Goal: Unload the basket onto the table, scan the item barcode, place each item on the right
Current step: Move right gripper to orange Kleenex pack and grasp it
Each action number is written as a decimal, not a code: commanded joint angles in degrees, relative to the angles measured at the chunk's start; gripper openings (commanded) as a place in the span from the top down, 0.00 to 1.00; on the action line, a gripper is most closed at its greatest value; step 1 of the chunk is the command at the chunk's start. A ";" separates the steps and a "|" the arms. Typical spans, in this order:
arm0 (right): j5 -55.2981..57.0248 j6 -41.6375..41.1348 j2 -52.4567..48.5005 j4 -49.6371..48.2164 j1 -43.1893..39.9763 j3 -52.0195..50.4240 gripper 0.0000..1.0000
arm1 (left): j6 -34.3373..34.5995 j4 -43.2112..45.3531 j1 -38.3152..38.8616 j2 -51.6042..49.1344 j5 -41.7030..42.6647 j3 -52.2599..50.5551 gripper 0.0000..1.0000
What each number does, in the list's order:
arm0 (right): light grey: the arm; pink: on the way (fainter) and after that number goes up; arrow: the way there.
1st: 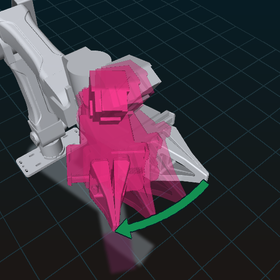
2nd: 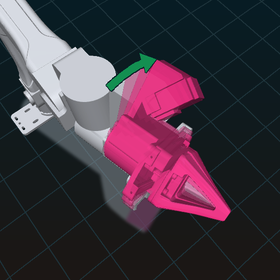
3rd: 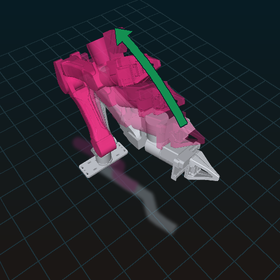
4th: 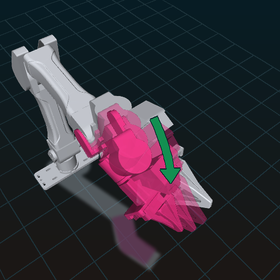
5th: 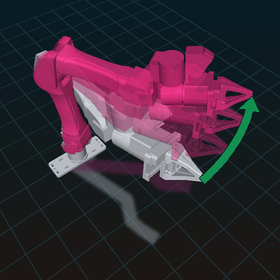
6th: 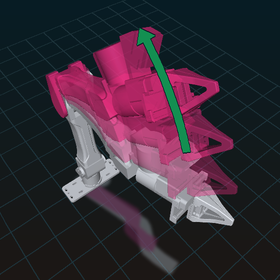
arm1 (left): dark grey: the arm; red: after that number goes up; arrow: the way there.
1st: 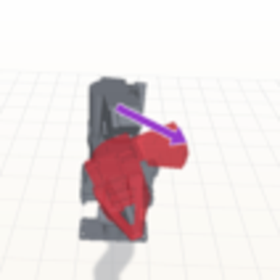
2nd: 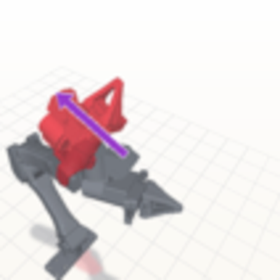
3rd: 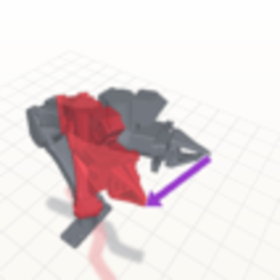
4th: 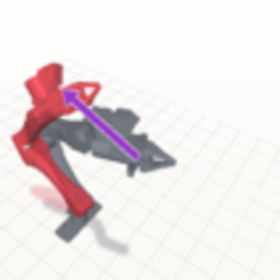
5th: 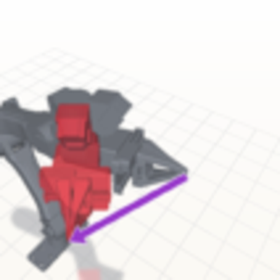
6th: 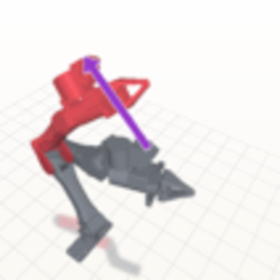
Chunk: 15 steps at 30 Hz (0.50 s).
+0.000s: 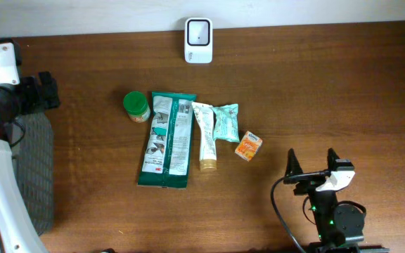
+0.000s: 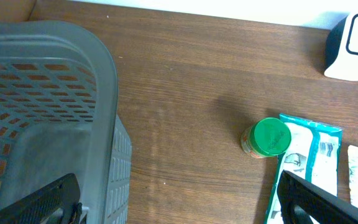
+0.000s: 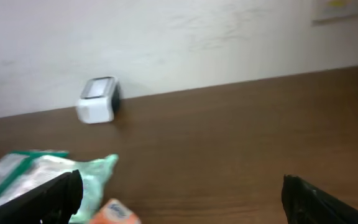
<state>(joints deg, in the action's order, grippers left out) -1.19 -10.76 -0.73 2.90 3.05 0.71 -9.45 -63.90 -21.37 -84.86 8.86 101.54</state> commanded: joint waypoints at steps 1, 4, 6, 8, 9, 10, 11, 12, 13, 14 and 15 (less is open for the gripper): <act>-12.00 -0.46 -0.07 -0.24 0.31 2.08 0.02 | -0.72 -0.07 -0.17 0.66 1.01 0.55 0.01; -16.79 -1.68 -7.39 8.15 0.33 13.99 0.02 | -0.72 -0.07 -0.17 0.66 1.01 0.55 0.01; -20.76 -1.68 -14.82 15.69 0.33 23.02 0.02 | -0.72 -0.07 -0.17 0.66 1.01 0.55 0.01; -21.59 -1.68 -23.91 26.45 0.33 34.75 0.02 | -0.72 -0.07 -0.17 0.66 1.01 0.55 0.01; -21.57 -1.68 -27.89 30.75 0.33 39.78 0.02 | -0.72 -0.07 -0.17 0.66 1.01 0.55 0.01; -21.57 -1.68 -32.44 35.54 0.33 45.24 0.02 | -0.72 -0.07 -0.17 0.66 1.01 0.55 0.01; -21.59 -1.70 -35.80 39.10 0.33 49.11 0.02 | -0.72 -0.07 -0.17 0.66 1.01 0.55 0.01; -21.77 -1.68 -38.75 42.34 0.33 52.28 0.02 | -0.72 -0.07 -0.17 0.66 1.01 0.55 0.01; -21.81 -1.70 -45.07 49.29 0.33 58.51 0.02 | -0.72 -0.07 -0.17 0.66 1.01 0.55 0.01; -22.73 -1.70 -49.96 53.75 0.33 62.51 0.02 | -0.72 -0.07 -0.17 0.66 1.01 0.55 0.01; -24.35 -1.70 -54.82 57.24 0.33 65.83 0.02 | -0.72 -0.07 -0.17 0.66 1.01 0.55 0.01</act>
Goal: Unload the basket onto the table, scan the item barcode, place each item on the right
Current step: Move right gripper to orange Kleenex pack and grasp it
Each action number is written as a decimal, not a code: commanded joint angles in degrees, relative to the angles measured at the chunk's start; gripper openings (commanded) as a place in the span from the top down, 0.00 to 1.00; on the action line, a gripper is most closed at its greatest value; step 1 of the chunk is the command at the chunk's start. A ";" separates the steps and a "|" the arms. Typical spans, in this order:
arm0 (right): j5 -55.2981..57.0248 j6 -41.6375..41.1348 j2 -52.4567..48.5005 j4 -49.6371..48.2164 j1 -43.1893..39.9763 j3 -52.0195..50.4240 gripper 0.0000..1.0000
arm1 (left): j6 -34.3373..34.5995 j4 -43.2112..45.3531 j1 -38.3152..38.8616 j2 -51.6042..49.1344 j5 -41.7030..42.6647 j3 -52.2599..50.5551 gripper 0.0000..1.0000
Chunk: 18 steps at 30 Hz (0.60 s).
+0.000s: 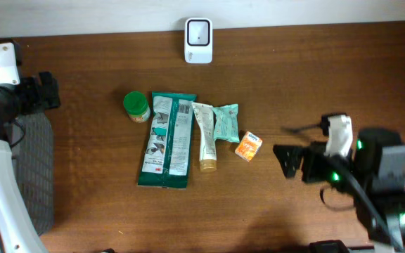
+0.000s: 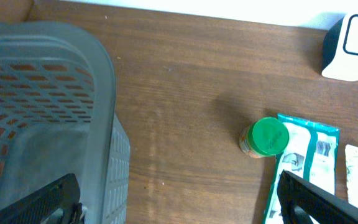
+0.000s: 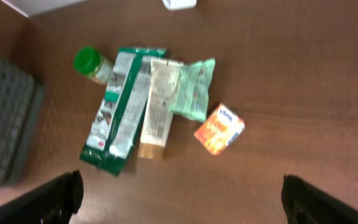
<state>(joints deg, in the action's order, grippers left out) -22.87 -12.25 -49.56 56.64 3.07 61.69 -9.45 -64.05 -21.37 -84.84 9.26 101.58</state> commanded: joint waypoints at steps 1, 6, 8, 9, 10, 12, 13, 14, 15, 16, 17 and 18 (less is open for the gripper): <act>-4.90 -0.20 -10.36 5.33 0.31 6.95 0.02 | -0.72 0.09 -0.17 0.63 0.61 0.50 0.01; -10.14 -2.19 -30.86 2.32 1.73 7.37 0.32 | -0.72 0.09 -0.17 0.63 0.61 0.50 0.01; -9.94 -2.19 -39.43 0.22 6.54 7.37 0.80 | -0.72 0.09 -0.17 0.63 0.61 0.50 0.01; -9.86 -2.19 -42.73 -0.85 8.57 7.37 0.83 | -0.72 0.09 -0.17 0.63 0.61 0.50 0.01; -9.46 -2.19 -47.50 -2.84 11.26 7.37 0.85 | -0.72 0.09 -0.17 0.63 0.61 0.50 0.01; -9.09 -2.16 -53.72 -5.11 13.88 7.39 0.86 | -0.72 0.09 -0.17 0.63 0.61 0.50 0.01; -7.61 -2.19 -55.08 -5.49 14.29 7.39 0.87 | -0.72 0.09 -0.17 0.63 0.61 0.50 0.01; -4.24 -2.21 -55.93 -5.49 14.56 7.37 0.87 | -0.72 0.09 -0.17 0.63 0.61 0.50 0.01; -0.59 -2.56 -55.93 -5.46 14.56 7.37 0.87 | -0.72 0.09 -0.17 0.63 0.61 0.50 0.01; 3.56 -3.48 -55.93 -5.51 14.56 7.37 0.88 | -0.72 0.09 -0.17 0.63 0.61 0.50 0.01; 6.91 -3.45 -55.93 -5.46 14.56 7.37 0.87 | -0.72 0.09 -0.17 0.63 0.61 0.50 0.01; 8.66 -3.43 -55.93 -5.42 14.56 7.28 0.87 | -0.72 0.09 -0.17 0.63 0.61 0.50 0.01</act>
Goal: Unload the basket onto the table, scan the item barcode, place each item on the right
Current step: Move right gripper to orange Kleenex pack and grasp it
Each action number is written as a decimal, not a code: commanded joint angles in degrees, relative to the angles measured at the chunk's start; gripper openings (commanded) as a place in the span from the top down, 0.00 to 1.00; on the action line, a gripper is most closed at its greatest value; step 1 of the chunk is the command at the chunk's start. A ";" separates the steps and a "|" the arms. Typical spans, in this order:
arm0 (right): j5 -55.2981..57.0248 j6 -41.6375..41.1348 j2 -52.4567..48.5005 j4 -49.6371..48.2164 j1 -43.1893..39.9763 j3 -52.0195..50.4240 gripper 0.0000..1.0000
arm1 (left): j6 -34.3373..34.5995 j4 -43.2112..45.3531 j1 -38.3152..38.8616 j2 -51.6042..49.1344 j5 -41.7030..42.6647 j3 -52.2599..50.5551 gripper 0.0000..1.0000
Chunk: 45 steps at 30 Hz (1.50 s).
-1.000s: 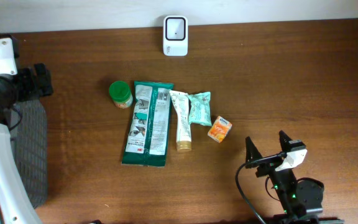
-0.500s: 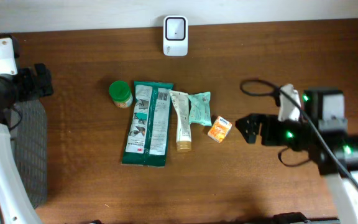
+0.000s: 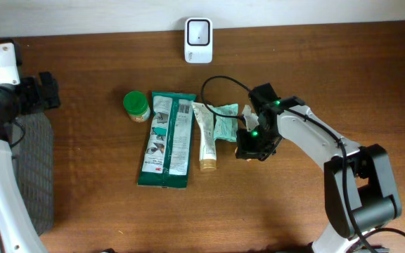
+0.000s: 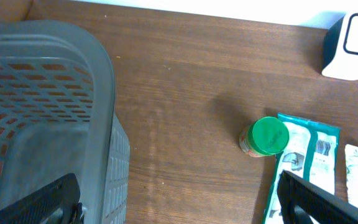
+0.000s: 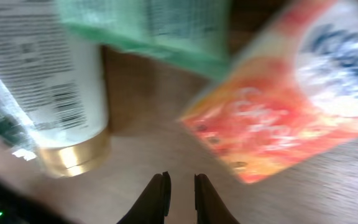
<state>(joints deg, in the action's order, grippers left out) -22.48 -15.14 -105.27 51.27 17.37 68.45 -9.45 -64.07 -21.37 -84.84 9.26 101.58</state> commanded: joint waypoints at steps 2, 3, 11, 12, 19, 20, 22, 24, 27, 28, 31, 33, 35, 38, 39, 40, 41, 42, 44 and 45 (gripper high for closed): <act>8.44 -0.48 -0.22 0.61 0.26 0.33 0.88 | -0.72 0.11 -0.17 0.63 0.61 0.50 0.01; 5.60 1.07 -0.22 0.74 0.26 0.35 0.89 | -0.72 0.11 -0.17 0.63 0.61 0.50 0.01; 5.20 7.17 -0.22 -1.18 3.21 -1.05 0.81 | -0.72 0.11 -0.17 0.63 0.61 0.50 0.01; 5.40 7.17 -0.22 -1.18 3.13 -1.05 0.81 | -0.72 0.11 -0.17 0.63 0.61 0.50 0.01; 10.38 7.15 -3.23 -0.59 2.86 -1.05 0.96 | -0.72 0.11 -0.17 0.63 0.61 0.50 0.01; 13.44 6.93 -3.21 0.59 1.22 -1.05 0.96 | -0.72 0.11 -0.17 0.63 0.61 0.50 0.01; 14.60 6.56 -3.10 2.86 -5.07 -0.87 0.96 | -0.72 0.11 -0.17 0.63 0.61 0.50 0.01; 12.39 6.29 -3.08 2.19 -10.60 -0.48 0.96 | -0.72 0.11 -0.17 0.63 0.61 0.50 0.01; 1.86 6.29 -3.06 -0.72 -14.49 2.91 0.95 | -0.72 0.11 -0.17 0.63 0.61 0.50 0.01; 1.84 6.34 -2.75 1.18 -14.36 5.25 0.92 | -0.72 0.11 -0.17 0.63 0.61 0.50 0.01; 0.92 6.36 -1.57 7.43 -13.40 11.06 0.83 | -0.72 0.11 -0.17 0.63 0.61 0.50 0.01; 0.87 6.34 -1.92 7.50 -11.15 10.95 0.70 | -0.72 0.11 -0.17 0.63 0.61 0.50 0.01; 1.27 6.29 -1.99 6.78 -8.35 9.75 0.69 | -0.72 0.11 -0.17 0.63 0.61 0.50 0.01; 3.63 6.19 -1.99 4.33 -1.81 8.07 0.69 | -0.72 0.11 -0.17 0.63 0.61 0.50 0.01; 3.65 3.63 -2.19 2.29 0.46 6.47 0.73 | -0.72 0.11 -0.17 0.63 0.61 0.50 0.01; 3.63 1.73 -2.27 1.09 1.49 5.29 0.74 | -0.72 0.11 -0.17 0.63 0.61 0.50 0.01; 3.63 -0.46 -2.49 -0.33 2.51 3.34 0.74 | -0.72 0.11 -0.17 0.63 0.61 0.50 0.01; 3.65 -1.09 -2.91 -0.61 2.67 2.84 0.74 | -0.72 0.11 -0.17 0.63 0.61 0.50 0.01; 5.29 -1.75 -4.79 -0.98 2.32 2.32 0.74 | -0.72 0.11 -0.17 0.63 0.61 0.50 0.01; 9.40 -1.90 -4.85 -0.50 1.51 2.32 0.74 | -0.72 0.11 -0.17 0.63 0.61 0.50 0.01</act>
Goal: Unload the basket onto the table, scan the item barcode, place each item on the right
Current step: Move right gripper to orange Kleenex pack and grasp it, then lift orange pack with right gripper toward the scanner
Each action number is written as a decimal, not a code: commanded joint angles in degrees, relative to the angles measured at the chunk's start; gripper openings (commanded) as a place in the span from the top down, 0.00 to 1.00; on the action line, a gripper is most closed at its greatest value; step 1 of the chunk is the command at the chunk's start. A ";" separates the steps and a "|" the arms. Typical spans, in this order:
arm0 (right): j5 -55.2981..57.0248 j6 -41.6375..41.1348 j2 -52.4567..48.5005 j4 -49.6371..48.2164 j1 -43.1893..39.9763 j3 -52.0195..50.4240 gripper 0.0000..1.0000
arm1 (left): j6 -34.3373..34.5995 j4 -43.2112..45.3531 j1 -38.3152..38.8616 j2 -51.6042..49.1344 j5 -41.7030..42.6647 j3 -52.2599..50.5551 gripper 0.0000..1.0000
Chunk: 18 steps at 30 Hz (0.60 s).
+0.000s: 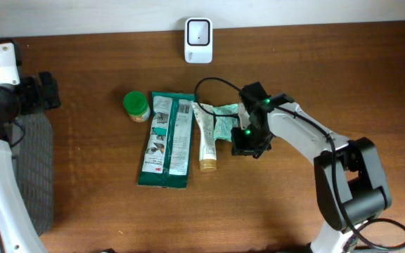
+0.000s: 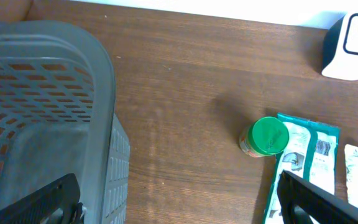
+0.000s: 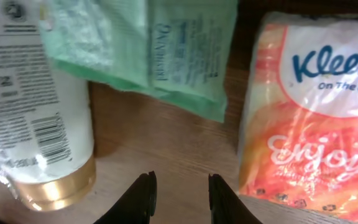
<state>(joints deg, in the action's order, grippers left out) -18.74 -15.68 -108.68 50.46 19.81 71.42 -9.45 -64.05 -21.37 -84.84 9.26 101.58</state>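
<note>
The orange Kleenex tissue pack lies flat on the table, just right of my right gripper. That gripper hangs low over bare wood, open, with nothing between its fingers. In the overhead view the right gripper covers the pack. The white barcode scanner stands at the table's far edge. My left gripper is wide open and holds nothing, between the basket and the green-lidded jar.
A pale green pouch and a white tube with a gold cap lie left of the tissue pack. A long green wipes pack lies beside the jar. A grey mesh basket sits at the left edge.
My right gripper has shifted slightly left and back, and its fingers stand wider apart. The tissue pack now lies to their right. The left arm has not moved.
My right gripper stood wide open at the front right of the table, facing the scanner. Then it was raised, looking down on the row of items. Then it was low at the tissue pack with its fingers nearly together, and now they are parted beside the pack.
</note>
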 commanded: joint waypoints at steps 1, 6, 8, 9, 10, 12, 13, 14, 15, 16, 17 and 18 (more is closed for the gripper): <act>8.22 -1.33 -1.40 1.07 -2.62 -0.61 0.74 | -0.72 0.09 -0.17 0.63 0.61 0.50 0.01; 13.42 2.14 -1.40 -1.33 -14.01 -0.61 0.74 | -0.72 0.09 -0.17 0.63 0.61 0.50 0.01; 4.17 2.12 -1.40 -10.45 -15.65 -0.61 0.73 | -0.72 0.09 -0.17 0.63 0.61 0.50 0.01; 2.10 2.12 -1.40 -13.31 -15.13 -0.61 0.73 | -0.72 0.09 -0.17 0.63 0.61 0.50 0.01; 0.46 2.12 -1.42 -17.53 -14.12 -0.61 0.71 | -0.72 0.09 -0.17 0.63 0.61 0.50 0.01; -0.98 1.18 -1.25 -17.77 -14.29 -0.46 0.62 | -0.72 0.09 -0.17 0.63 0.61 0.50 0.01; -5.07 1.20 -0.96 -16.37 -15.41 0.22 0.56 | -0.72 0.09 -0.17 0.63 0.61 0.50 0.01; -7.23 0.57 -0.63 -14.64 -16.24 0.96 0.50 | -0.72 0.09 -0.17 0.63 0.61 0.50 0.01; -9.29 0.11 -0.52 -12.98 -16.52 1.60 0.48 | -0.72 0.09 -0.17 0.63 0.61 0.50 0.01; -10.64 -2.14 -0.55 -11.82 -15.98 1.42 0.48 | -0.72 0.09 -0.17 0.63 0.61 0.50 0.01; -10.62 -2.93 -0.55 -12.11 -15.52 1.05 0.48 | -0.72 0.09 -0.17 0.63 0.61 0.50 0.01; -8.96 -4.70 -0.68 -12.87 -15.15 0.70 0.49 | -0.72 0.09 -0.17 0.63 0.61 0.50 0.01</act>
<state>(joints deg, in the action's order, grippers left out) -26.92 -16.99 -109.91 38.35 3.81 71.59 -9.45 -64.05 -21.37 -84.84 9.26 101.58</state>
